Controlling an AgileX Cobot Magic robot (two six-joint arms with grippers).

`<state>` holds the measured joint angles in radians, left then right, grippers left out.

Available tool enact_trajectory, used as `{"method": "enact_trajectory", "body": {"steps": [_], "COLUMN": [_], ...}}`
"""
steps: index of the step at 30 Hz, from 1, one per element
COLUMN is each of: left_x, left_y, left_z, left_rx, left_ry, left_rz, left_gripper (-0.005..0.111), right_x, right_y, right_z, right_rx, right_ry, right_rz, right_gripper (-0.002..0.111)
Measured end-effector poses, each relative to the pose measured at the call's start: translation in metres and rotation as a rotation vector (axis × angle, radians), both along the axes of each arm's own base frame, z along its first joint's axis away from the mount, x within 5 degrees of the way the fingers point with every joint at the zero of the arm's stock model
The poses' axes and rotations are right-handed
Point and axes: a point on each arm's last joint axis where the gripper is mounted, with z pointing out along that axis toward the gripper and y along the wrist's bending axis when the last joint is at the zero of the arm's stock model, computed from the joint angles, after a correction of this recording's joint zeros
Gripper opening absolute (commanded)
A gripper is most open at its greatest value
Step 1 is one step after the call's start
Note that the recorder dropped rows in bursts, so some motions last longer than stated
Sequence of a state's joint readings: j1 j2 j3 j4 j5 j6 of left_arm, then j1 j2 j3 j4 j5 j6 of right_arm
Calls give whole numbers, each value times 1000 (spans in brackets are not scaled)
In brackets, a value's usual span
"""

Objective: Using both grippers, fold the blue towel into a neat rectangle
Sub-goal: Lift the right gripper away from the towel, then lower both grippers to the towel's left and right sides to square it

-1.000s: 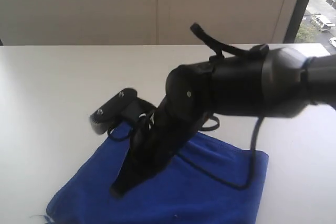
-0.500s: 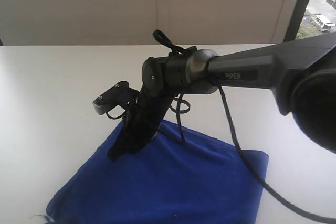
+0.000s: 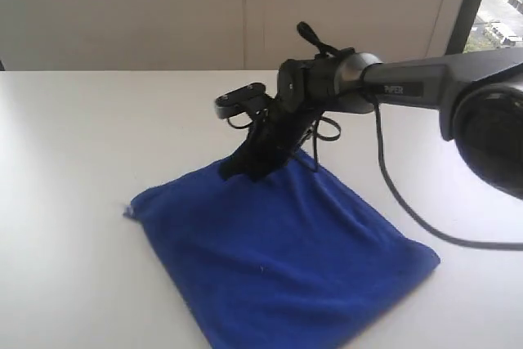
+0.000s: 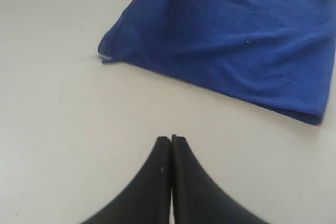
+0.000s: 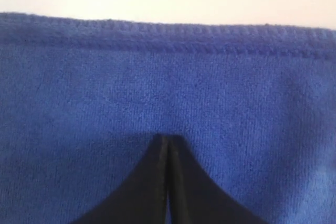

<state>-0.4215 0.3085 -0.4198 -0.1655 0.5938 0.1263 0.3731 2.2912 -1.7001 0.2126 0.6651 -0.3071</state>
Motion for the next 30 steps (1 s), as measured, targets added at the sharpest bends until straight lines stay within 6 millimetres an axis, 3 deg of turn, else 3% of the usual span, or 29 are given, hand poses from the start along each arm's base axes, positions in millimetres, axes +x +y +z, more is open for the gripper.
{"method": "enact_trajectory", "body": {"steps": [6,10,16,17,18,22,23,25,30], "left_x": [2,2,2,2,2,5,9,22,75], "left_y": [0,-1,-2,-2,-2,-2,-5,-17,-50], "left_z": [2,0,-2,-2,-2,-7,-6,8,46], "left_rx": [-23,-27,-46,-46,-43,-17,17,70,191], "left_ry": [-22,-21,-12,-12,-13,17,57,107,176], "left_rz": [13,17,16,16,16,16,-9,-109,-329], "left_gripper": [0,0,0,0,0,0,0,0,0], "right_x": [27,27,20,16,9,-14,-32,-64,-131], "right_y": [-98,-128,-137,-135,-134,-133,-135,-138,-145], "right_z": [-1,-3,16,34,66,129,154,179,199], "right_rx": [-25,-25,-84,-96,-97,-97,-106,-129,-202], "right_ry": [39,90,96,72,23,-53,-85,-126,-138], "right_rz": [-297,-380,-303,-258,-222,-171,-140,-80,102], "right_gripper": [0,0,0,0,0,0,0,0,0]}}
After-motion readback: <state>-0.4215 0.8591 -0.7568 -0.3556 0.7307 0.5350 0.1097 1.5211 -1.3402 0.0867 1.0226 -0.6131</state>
